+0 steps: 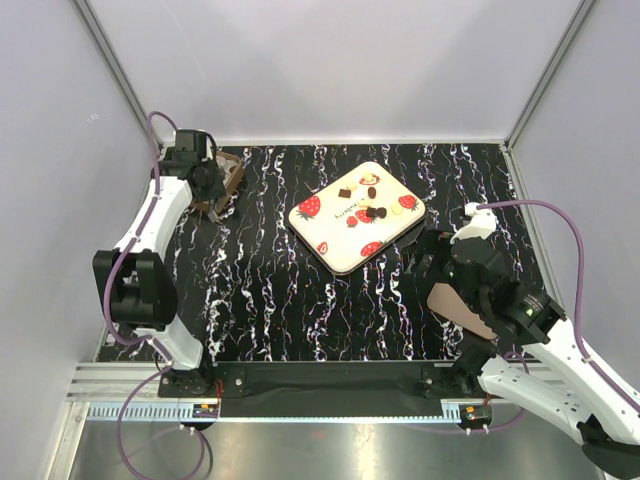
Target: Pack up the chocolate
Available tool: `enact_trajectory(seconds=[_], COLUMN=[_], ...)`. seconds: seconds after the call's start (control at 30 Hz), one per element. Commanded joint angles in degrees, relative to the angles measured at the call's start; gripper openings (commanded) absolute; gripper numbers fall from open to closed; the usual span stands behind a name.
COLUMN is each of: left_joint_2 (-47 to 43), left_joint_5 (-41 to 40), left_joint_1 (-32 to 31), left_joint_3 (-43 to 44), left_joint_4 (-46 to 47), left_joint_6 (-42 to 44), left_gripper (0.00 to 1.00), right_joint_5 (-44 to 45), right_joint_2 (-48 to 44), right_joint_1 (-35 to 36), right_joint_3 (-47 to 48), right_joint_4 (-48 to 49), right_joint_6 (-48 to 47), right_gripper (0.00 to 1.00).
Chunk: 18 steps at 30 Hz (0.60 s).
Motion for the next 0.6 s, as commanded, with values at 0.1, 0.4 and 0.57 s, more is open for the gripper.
enact_trajectory(seconds=[0.1, 0.4, 0.57], left_joint_2=[2.18, 6.05, 8.16], left_joint_5=[-0.3, -0.92, -1.71], left_joint_1=[0.68, 1.56, 1.56], left_joint_3=[1.16, 3.0, 4.85], left_joint_4=[3.69, 4.04, 3.69], left_joint_6=[0.8, 1.41, 2.03], left_gripper=[0.35, 0.35, 0.36], right_joint_5=[1.05, 1.66, 1.49], right_joint_2=[0.4, -0.04, 0.14], right_joint_1=[0.04, 0.13, 0.04], right_joint_3=[0.34, 0.34, 0.25], right_joint_4=[2.54, 2.45, 2.63], right_joint_6=[-1.15, -1.68, -1.5], right_gripper=[1.0, 1.0, 1.0])
